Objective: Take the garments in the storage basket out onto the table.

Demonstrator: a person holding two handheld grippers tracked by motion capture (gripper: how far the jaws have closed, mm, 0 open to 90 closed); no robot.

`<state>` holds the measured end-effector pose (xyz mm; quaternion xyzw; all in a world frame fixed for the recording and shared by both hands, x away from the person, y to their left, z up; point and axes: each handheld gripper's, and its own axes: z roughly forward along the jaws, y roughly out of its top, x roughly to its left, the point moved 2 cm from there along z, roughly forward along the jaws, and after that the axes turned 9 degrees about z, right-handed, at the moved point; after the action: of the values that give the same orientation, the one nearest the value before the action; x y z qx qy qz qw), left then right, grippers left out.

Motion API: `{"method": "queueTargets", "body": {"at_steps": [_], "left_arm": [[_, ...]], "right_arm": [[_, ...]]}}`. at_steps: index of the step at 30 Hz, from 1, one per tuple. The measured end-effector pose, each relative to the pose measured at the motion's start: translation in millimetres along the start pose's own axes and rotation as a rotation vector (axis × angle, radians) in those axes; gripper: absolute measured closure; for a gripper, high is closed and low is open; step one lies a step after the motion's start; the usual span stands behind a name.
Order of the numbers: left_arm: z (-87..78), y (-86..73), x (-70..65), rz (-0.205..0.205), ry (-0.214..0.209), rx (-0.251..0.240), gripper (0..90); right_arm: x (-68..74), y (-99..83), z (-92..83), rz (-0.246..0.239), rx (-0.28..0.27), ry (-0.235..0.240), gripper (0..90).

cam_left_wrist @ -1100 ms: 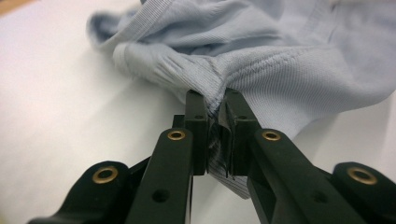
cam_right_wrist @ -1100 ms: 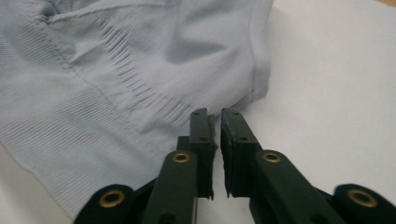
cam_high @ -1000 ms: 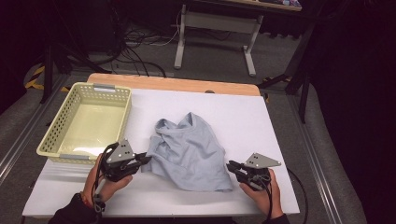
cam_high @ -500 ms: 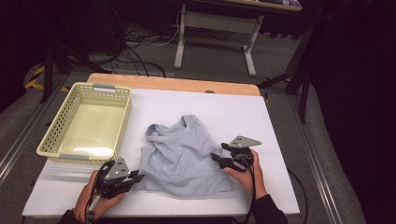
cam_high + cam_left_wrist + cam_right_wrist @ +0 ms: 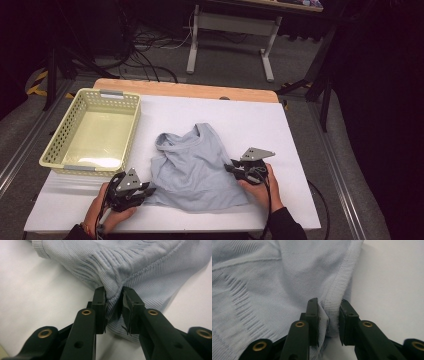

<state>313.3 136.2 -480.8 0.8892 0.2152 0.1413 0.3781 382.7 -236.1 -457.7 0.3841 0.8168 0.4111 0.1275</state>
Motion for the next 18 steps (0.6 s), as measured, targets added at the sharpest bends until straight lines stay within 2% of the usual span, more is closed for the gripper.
{"method": "queueTargets", "body": {"at_steps": [3,5,11,18], "left_arm": [[-0.3,0.2,0.5,0.006,0.011,-0.003,68.9],[-0.4,0.8,-0.4,0.01,0.002,-0.013,67.1],[-0.6,6.4,-5.7,0.032,-0.009,-0.056,58.0],[-3.0,9.3,-9.0,0.044,-0.01,-0.079,51.9]], "right_arm": [[3.0,1.6,-6.3,-0.023,-0.032,-0.021,76.6],[4.5,3.6,-12.8,-0.03,-0.063,-0.049,78.3],[4.2,5.9,-41.2,-0.025,-0.163,-0.126,79.6],[4.6,-5.6,-60.8,-0.018,-0.168,-0.18,79.6]]}}
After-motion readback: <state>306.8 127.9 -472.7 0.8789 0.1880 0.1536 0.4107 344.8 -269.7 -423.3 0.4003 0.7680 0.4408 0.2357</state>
